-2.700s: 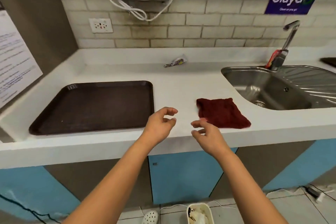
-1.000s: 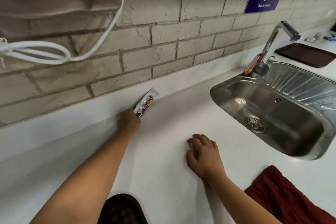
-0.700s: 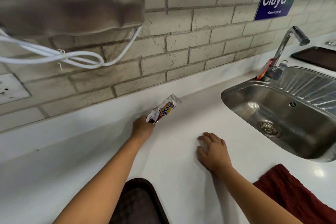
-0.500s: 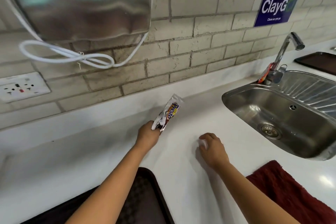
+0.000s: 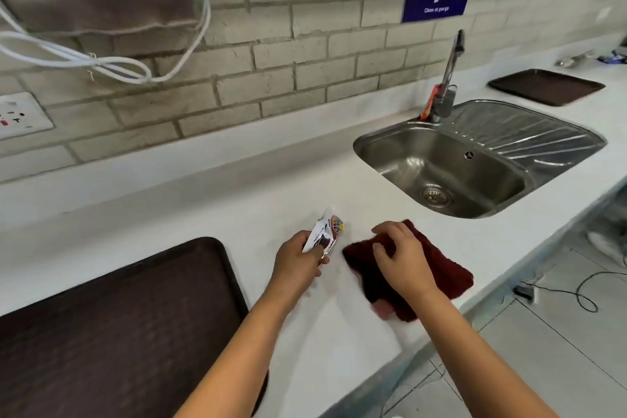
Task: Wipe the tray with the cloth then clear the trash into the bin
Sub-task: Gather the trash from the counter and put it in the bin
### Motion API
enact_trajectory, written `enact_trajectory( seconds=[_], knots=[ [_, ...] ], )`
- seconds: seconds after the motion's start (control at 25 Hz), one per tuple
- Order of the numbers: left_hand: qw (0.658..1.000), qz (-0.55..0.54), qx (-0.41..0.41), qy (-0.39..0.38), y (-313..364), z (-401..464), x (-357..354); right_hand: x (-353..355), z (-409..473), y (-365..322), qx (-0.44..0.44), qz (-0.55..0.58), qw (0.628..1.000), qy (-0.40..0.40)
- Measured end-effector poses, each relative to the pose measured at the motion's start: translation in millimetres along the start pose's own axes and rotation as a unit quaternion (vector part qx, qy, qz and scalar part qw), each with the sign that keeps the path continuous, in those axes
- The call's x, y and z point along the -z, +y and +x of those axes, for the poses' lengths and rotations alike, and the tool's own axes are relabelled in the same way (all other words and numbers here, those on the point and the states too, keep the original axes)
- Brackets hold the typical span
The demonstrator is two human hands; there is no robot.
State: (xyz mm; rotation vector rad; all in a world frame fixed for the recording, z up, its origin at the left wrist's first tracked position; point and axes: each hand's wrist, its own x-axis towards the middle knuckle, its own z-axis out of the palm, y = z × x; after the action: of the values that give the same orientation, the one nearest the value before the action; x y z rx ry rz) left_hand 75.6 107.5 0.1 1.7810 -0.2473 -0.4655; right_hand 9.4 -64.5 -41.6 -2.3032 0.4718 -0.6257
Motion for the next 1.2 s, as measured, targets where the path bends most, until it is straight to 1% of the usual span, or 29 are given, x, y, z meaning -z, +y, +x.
enact_trajectory(
  seconds=[0.12, 0.2, 0.32, 0.44, 0.52, 0.6, 0.76, 0.92, 1.04, 1.2],
  knots=[
    [0.999, -0.017, -0.037, 0.029, 4, -36, -35, 42, -33, 31, 0.004, 0.028, 0.999, 0.038],
    [0.997, -0.041, -0.046, 0.049, 2, -65, -63, 73, -61, 62, -0.006, 0.054, 0.997, 0.061],
    [0.996, -0.066, -0.036, 0.044, -14, -111, -112, 103, -111, 119, -0.048, 0.051, 0.997, 0.033],
    [0.997, -0.079, -0.001, 0.014, -33, -149, -151, 107, -159, 165, -0.098, 0.067, 0.993, 0.013],
    [0.997, -0.075, 0.029, 0.002, -48, -168, -172, 102, -185, 189, -0.131, 0.08, 0.988, -0.012],
    [0.996, -0.059, 0.063, -0.008, -66, -184, -188, 93, -209, 211, -0.184, 0.075, 0.979, -0.045],
    [0.989, 0.028, 0.124, -0.078, -116, -205, -208, 64, -262, 252, -0.282, 0.053, 0.952, -0.106],
    [0.967, 0.107, 0.206, -0.103, -189, -204, -219, 28, -319, 293, -0.358, 0.011, 0.912, -0.2],
    [0.949, 0.148, 0.25, -0.124, -246, -194, -225, 0, -352, 325, -0.415, 0.006, 0.883, -0.218],
    [0.932, 0.166, 0.298, -0.121, -329, -173, -247, -35, -388, 374, -0.46, -0.019, 0.85, -0.256]
  ],
)
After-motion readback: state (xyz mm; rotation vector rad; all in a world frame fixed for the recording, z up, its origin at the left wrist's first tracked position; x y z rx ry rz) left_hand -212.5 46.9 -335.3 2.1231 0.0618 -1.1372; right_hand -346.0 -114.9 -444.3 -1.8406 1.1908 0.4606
